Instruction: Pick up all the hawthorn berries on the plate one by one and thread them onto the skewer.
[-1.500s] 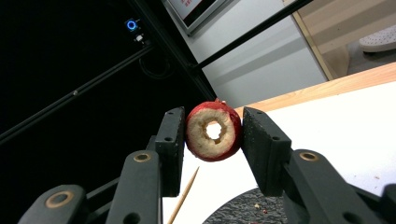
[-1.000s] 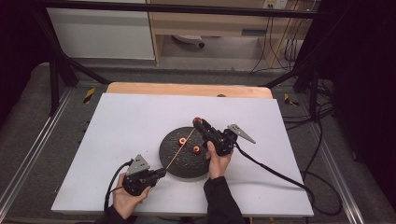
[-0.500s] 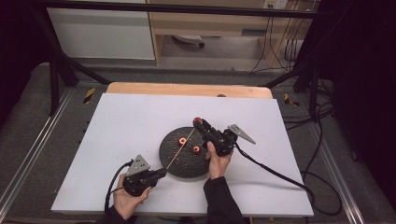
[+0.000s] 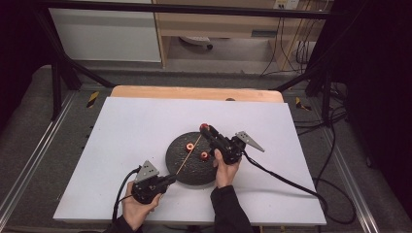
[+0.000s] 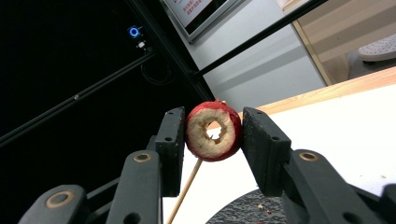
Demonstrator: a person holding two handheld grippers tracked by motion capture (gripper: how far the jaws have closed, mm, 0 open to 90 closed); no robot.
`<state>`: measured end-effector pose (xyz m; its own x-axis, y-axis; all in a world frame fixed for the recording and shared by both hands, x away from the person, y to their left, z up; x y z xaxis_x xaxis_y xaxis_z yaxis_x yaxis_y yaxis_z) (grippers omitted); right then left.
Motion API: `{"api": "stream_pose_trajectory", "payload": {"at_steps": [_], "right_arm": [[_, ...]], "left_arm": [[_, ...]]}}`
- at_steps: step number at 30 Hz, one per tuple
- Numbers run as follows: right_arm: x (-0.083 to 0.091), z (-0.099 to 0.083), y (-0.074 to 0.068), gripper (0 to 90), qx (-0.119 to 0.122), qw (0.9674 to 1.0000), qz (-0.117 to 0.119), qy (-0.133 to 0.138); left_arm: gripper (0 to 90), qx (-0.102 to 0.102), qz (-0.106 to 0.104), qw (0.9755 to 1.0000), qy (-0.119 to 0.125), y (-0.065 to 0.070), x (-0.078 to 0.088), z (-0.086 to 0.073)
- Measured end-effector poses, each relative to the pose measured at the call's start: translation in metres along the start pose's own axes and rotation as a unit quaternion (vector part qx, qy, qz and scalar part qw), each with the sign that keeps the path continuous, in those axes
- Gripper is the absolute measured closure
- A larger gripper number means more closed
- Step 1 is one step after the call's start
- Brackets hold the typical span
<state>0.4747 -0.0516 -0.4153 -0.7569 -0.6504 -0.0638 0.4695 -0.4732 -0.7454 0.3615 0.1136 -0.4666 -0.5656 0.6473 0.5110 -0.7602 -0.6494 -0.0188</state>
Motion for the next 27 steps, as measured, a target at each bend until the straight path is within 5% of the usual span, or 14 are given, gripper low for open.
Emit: {"api": "stream_pose_trajectory", "payload": {"at_steps": [12, 27], "right_arm": [[0.002, -0.002, -0.003, 61.0, -0.006, 1.0000, 0.005, -0.002], [0.009, -0.010, -0.011, 61.1, -0.013, 0.9995, 0.016, -0.023]], "left_arm": [[88.1, 0.012, 0.000, 0.9999, 0.008, 0.003, -0.005, 0.010], [88.1, 0.009, 0.003, 0.9996, 0.027, -0.003, -0.018, 0.040]]}}
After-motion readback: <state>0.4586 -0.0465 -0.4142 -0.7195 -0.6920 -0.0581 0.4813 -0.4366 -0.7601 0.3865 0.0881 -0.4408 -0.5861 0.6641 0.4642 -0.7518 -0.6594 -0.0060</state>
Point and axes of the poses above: each handheld gripper's, and its own axes: x roughly backward along the jaws, z roughly out of its top, y roughly to its right, the point moved 8 cm from there along -x, roughly forward along the jaws, and after that the axes turned 13 degrees about -x, right-handed, at the moved point
